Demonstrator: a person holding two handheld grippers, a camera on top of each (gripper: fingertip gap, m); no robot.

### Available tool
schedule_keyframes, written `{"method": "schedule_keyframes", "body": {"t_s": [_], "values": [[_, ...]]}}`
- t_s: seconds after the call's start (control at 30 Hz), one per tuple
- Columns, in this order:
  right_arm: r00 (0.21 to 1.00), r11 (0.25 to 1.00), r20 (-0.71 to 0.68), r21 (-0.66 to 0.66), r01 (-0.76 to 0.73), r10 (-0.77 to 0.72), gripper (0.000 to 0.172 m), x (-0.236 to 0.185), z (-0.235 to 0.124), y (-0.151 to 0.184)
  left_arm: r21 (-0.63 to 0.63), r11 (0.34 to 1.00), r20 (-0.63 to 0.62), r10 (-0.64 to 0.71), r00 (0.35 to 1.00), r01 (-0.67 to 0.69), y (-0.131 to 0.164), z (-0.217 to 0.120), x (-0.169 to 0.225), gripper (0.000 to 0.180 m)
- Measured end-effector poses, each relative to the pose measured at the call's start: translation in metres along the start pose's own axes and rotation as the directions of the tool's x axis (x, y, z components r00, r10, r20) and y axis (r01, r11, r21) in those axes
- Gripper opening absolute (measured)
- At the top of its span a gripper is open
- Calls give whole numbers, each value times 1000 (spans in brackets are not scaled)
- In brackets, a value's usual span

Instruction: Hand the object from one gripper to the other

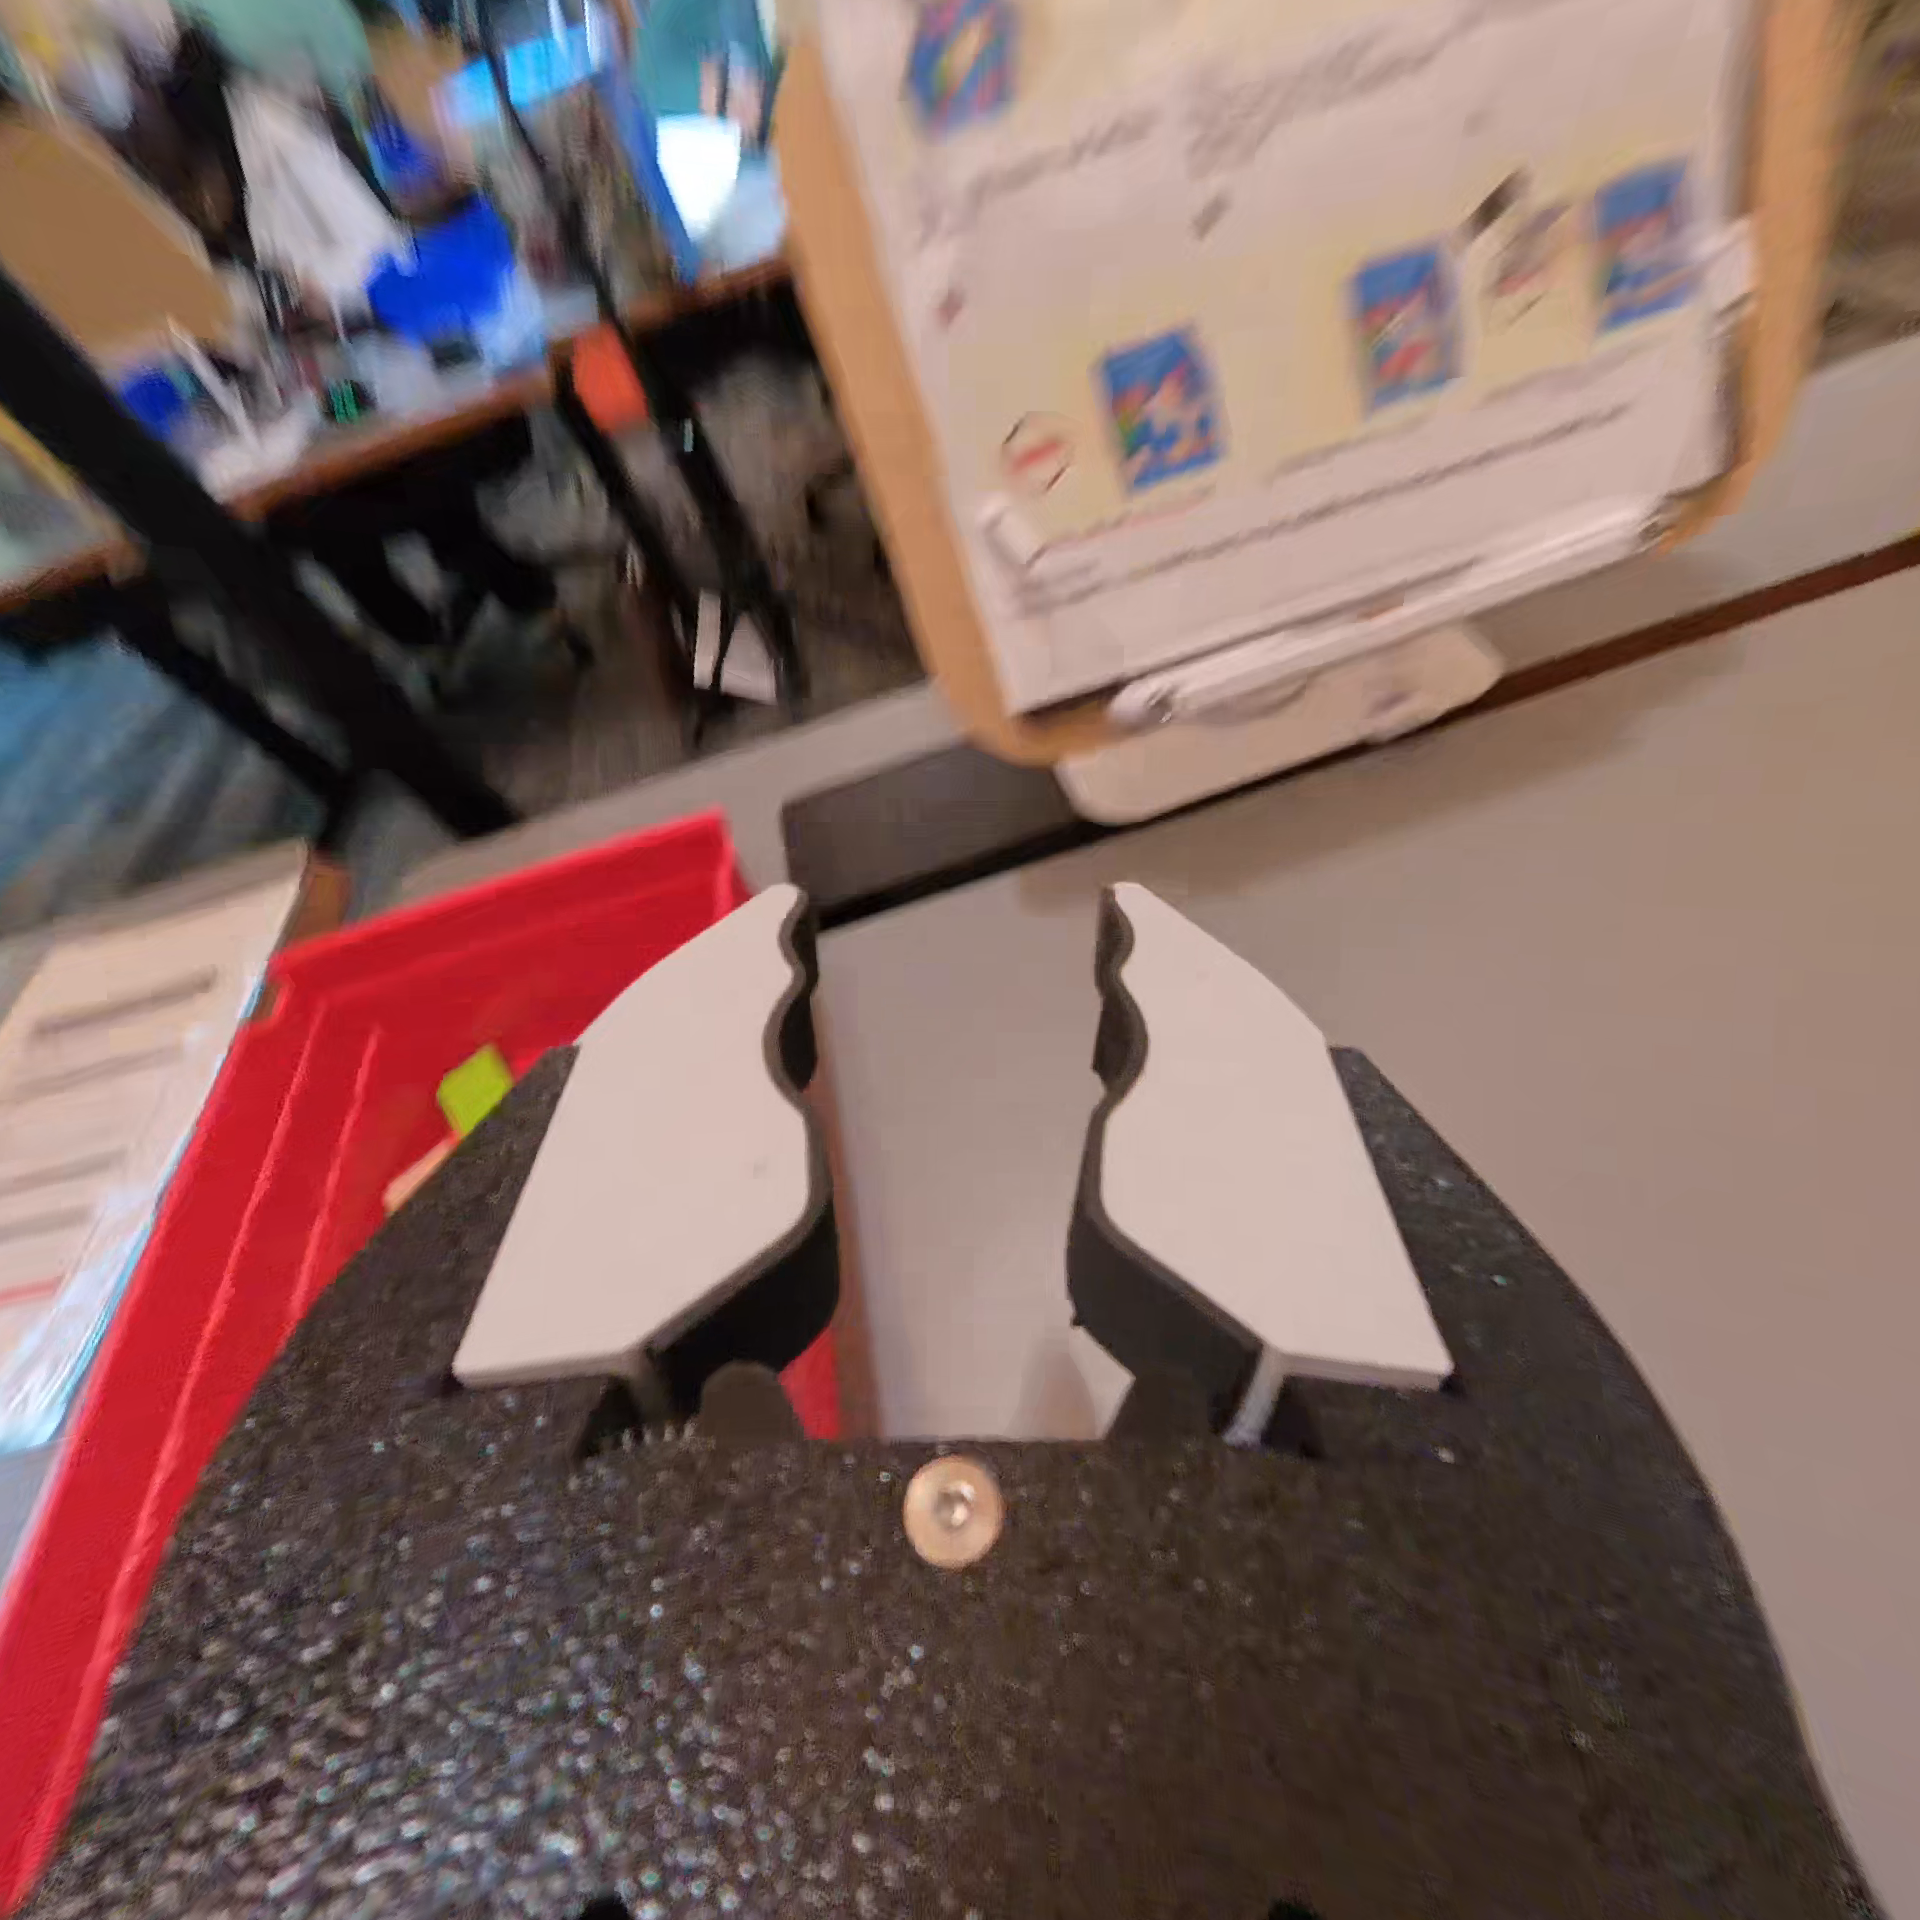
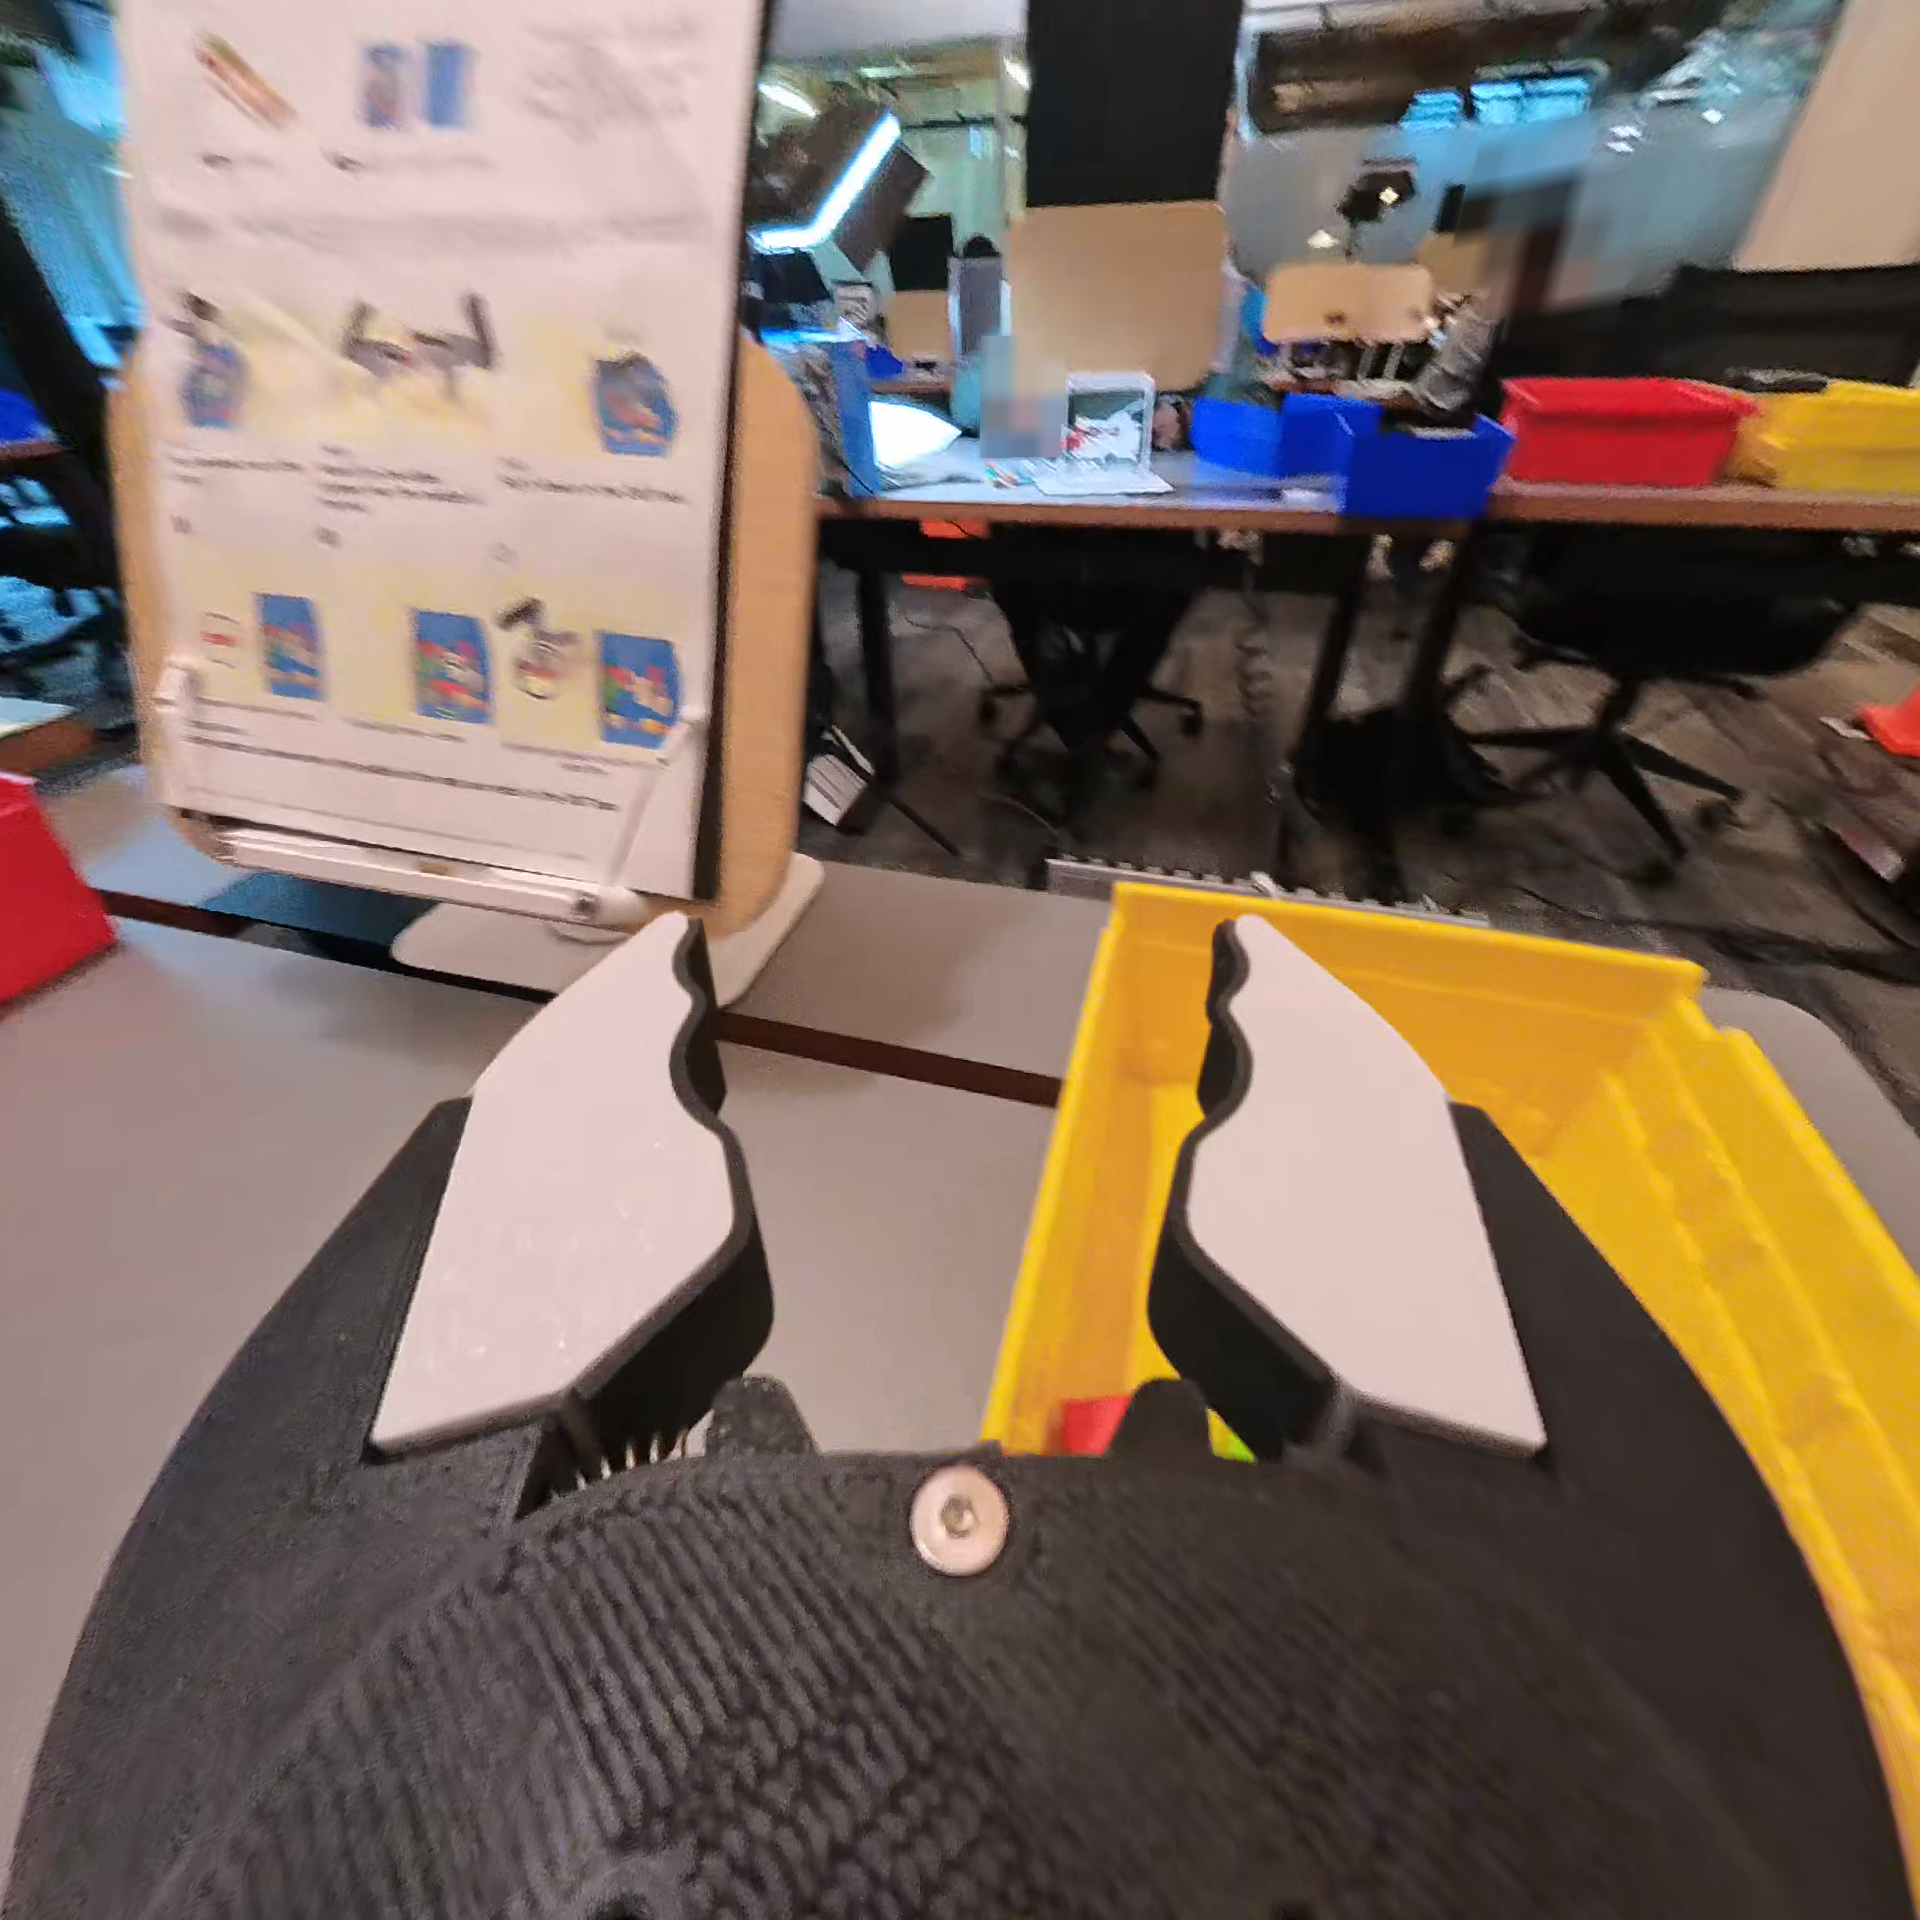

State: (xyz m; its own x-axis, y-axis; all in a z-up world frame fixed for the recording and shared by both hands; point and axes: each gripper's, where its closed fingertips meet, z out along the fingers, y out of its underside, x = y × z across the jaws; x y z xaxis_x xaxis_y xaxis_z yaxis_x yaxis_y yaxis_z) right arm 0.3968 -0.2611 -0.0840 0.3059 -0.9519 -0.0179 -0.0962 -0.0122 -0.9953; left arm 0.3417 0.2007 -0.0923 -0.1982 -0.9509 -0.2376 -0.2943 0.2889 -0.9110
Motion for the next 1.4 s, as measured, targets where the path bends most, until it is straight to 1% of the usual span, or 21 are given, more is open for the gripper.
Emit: {"method": "schedule_keyframes", "body": {"t_s": [0.03, 0.1, 0.13, 0.2, 0.23, 0.3, 0.37, 0.43, 0.53, 0.63, 0.77, 0.9, 1.03, 1.13, 1.27, 1.4], "values": [[1000, 1000, 22, 8, 5, -5, 91, -8, 1, -3, -85, 996, 7, -23, 1000, 24, 12, 5, -20, 54], [998, 1000, 57, 0, 18, -18, 90, -22, 4, -3, -251, 965, 9, -73, 997, 73, 34, 17, -60, 60], [997, 1000, 73, -7, 23, -23, 90, -28, 6, -2, -339, 935, 3, -112, 994, 106, 46, 25, -77, 63], [994, 999, 106, -19, 41, -39, 89, -40, 10, 0, -509, 842, 17, -199, 980, 179, 70, 39, -109, 65], [992, 998, 120, -25, 51, -47, 89, -45, 11, 1, -572, 793, 33, -235, 972, 211, 80, 47, -124, 66], [989, 997, 134, -28, 65, -61, 89, -51, 13, 2, -670, 687, 75, -316, 946, 283, 100, 60, -146, 65], [988, 997, 143, -29, 71, -66, 88, -54, 14, 3, -761, 587, 57, -366, 929, 277, 118, 67, -153, 64], [986, 997, 154, -29, 66, -61, 87, -57, 15, 4, -832, 508, 36, -351, 936, 223, 135, 69, -157, 65], [984, 997, 173, -37, 61, -53, 87, -60, 16, 6, -891, 409, 80, -284, 955, 196, 156, 68, -169, 66], [983, 997, 174, -38, 66, -59, 85, -60, 16, 6, -909, 368, 106, -255, 961, 198, 166, 74, -173, 65], [982, 998, 181, -38, 57, -49, 84, -60, 17, 8, -898, 324, 203, -295, 934, 298, 175, 90, -174, 64], [981, 997, 185, -44, 64, -55, 84, -59, 17, 9, -890, 258, 297, -297, 908, 376, 188, 97, -179, 64], [982, 997, 180, -50, 67, -57, 84, -57, 18, 12, -884, 216, 341, -309, 888, 415, 195, 102, -177, 63], [982, 997, 183, -55, 54, -44, 84, -55, 19, 14, -880, 187, 376, -292, 880, 437, 204, 102, -178, 60], [982, 997, 186, -57, 47, -35, 84, -54, 19, 15, -873, 176, 405, -259, 877, 455, 208, 104, -180, 55], [981, 997, 192, -59, 43, -31, 84, -55, 20, 16, -874, 194, 402, -227, 887, 446, 209, 103, -182, 49]]}}
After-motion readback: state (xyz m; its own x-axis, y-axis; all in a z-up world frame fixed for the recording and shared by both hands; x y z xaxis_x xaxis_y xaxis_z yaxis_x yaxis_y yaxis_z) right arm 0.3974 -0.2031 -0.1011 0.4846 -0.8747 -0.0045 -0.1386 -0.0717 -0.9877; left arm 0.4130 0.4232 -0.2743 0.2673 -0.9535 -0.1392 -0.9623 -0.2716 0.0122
